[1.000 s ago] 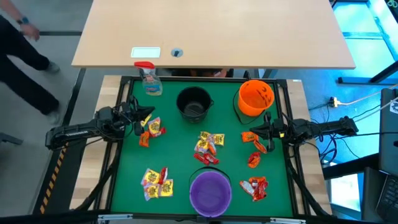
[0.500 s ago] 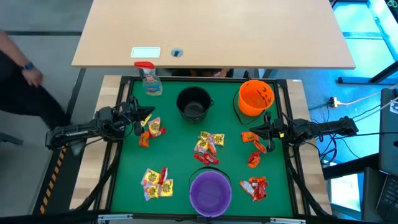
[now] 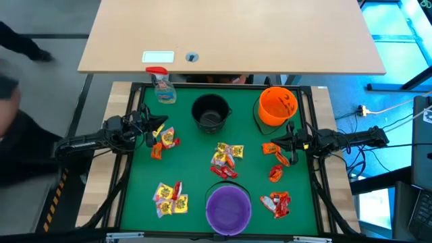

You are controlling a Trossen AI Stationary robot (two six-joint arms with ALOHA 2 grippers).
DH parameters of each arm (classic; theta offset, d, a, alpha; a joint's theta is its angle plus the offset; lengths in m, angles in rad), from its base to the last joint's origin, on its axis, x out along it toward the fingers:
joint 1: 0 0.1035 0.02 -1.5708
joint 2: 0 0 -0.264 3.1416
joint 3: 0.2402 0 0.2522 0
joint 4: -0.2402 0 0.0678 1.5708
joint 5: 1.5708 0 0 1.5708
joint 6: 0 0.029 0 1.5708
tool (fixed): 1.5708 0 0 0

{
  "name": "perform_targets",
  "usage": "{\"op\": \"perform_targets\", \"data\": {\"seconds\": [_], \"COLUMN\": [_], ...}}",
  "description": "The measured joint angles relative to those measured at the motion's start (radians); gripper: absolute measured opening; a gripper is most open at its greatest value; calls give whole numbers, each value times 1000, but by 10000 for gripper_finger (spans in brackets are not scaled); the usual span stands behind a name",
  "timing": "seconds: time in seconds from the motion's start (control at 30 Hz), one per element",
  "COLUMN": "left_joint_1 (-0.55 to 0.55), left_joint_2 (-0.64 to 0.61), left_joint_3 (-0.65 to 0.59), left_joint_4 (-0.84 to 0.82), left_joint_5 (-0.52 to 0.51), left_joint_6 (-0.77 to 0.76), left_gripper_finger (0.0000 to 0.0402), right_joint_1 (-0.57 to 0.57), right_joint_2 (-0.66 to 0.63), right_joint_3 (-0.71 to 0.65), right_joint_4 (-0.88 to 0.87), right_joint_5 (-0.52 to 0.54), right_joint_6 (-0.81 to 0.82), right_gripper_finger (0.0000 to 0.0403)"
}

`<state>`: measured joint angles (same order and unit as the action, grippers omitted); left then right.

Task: Sort candy

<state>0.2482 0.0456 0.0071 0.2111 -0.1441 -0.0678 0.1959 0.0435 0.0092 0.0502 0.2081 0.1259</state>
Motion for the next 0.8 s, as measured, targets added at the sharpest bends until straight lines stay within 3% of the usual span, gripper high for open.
{"op": "perform_targets", "data": {"seconds": [0.3, 0.43, 0.8], "left_joint_1": [0, 0, -1], "left_joint_2": [0, 20, 285], "left_joint_3": [5, 53, 214], "left_joint_4": [99, 36, -73], "left_joint_5": [-18, 5, 29], "left_joint_6": [0, 0, 50], "left_gripper_finger": [0, 0, 0], "right_joint_1": [0, 0, 0], "right_joint_2": [0, 0, 0], "right_joint_3": [0, 0, 0], "right_joint_4": [0, 0, 1], "right_joint_5": [0, 0, 8], "right_joint_6": [0, 0, 0], "right_gripper_finger": [12, 12, 12]}}
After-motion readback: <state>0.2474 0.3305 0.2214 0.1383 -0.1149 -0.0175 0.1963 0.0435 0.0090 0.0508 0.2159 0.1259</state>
